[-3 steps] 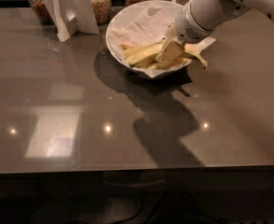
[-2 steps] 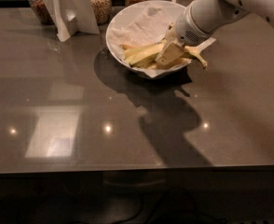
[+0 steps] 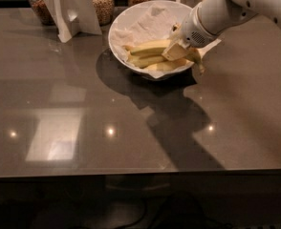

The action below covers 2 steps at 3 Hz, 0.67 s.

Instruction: Pick banana from white bowl

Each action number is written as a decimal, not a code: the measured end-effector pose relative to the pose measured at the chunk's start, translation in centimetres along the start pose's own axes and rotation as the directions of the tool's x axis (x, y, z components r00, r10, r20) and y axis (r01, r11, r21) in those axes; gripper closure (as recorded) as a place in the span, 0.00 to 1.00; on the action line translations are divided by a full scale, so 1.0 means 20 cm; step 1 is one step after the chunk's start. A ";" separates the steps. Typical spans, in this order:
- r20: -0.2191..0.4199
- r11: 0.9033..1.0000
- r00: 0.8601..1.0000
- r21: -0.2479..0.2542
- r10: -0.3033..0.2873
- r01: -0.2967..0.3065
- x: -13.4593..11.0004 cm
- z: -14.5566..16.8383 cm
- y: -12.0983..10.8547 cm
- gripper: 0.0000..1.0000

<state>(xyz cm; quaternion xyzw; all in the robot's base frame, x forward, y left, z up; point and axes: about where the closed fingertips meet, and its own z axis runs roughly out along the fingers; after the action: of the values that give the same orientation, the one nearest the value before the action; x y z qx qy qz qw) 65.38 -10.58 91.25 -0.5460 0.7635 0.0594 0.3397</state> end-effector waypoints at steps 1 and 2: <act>-0.008 1.000 1.000 -0.015 -0.016 0.016 0.02 -0.03 0.01 1.00; -0.031 0.997 0.997 -0.032 -0.073 0.072 -0.01 -0.13 0.03 1.00</act>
Offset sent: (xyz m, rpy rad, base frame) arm -0.0325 -0.0146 0.0431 -0.1144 0.0018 0.1202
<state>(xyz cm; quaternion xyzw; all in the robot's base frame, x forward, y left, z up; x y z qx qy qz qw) 63.76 -11.29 93.20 -0.5795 0.7474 0.0500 0.3210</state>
